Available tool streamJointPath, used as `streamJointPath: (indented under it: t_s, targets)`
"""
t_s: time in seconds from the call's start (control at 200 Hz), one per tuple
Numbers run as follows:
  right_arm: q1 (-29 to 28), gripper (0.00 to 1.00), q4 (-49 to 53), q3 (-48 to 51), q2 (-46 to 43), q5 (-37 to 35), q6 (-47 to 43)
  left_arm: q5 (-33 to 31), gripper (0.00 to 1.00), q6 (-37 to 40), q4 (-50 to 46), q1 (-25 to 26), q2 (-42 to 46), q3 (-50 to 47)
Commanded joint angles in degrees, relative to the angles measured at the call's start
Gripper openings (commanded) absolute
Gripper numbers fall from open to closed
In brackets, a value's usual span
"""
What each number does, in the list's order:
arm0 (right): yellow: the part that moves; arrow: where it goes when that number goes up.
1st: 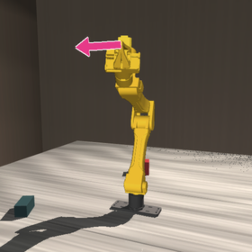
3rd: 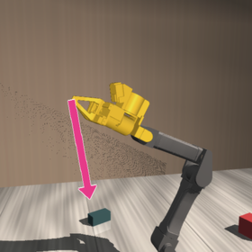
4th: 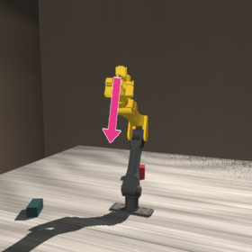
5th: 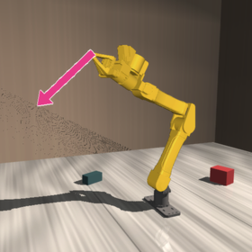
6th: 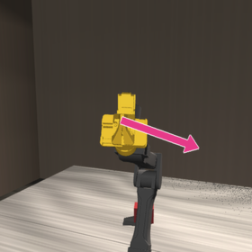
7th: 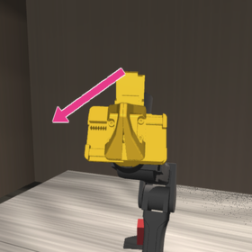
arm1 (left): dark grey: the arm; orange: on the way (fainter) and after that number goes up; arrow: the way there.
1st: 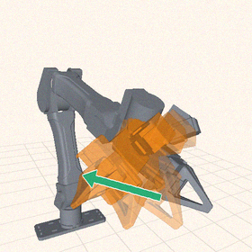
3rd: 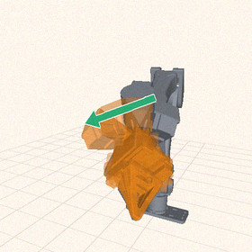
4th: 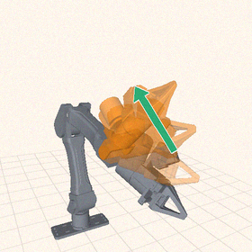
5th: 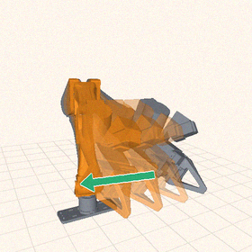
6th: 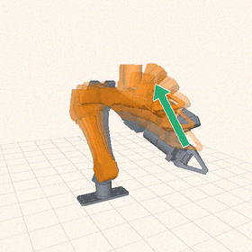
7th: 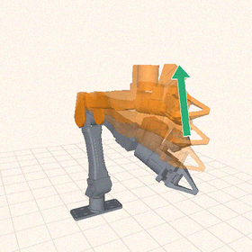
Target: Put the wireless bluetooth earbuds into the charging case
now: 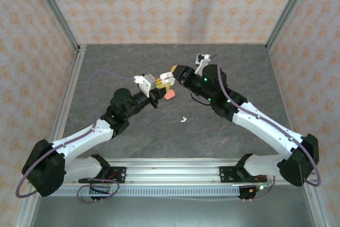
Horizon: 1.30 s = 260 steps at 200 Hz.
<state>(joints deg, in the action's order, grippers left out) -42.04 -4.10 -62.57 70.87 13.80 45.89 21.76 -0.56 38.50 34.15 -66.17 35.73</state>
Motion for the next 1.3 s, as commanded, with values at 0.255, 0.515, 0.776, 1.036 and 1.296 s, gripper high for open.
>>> streamJointPath:
  t_s: [0.255,0.515,0.776,1.036,1.296]
  targets:
    - [-3.24,0.23,-4.83,0.36,0.94,-0.13,1.36,-1.65,0.0,-1.24,3.76,0.48,-1.24,2.31]
    - [-4.61,0.23,-3.46,1.17,1.23,-1.47,1.34,-1.85,0.0,-1.9,4.63,0.48,-0.93,2.06]
    - [-4.68,0.23,-2.42,2.32,0.68,-3.0,0.54,-1.8,0.0,-1.9,5.73,0.41,0.08,1.12]
    - [-5.24,0.23,-1.59,2.67,0.89,-3.6,-0.45,-1.67,0.0,-2.02,6.15,0.52,0.08,1.73]
    - [-6.27,0.23,-1.33,2.97,0.94,-3.32,-1.21,-1.67,0.0,-1.99,6.15,0.48,-0.27,2.29]
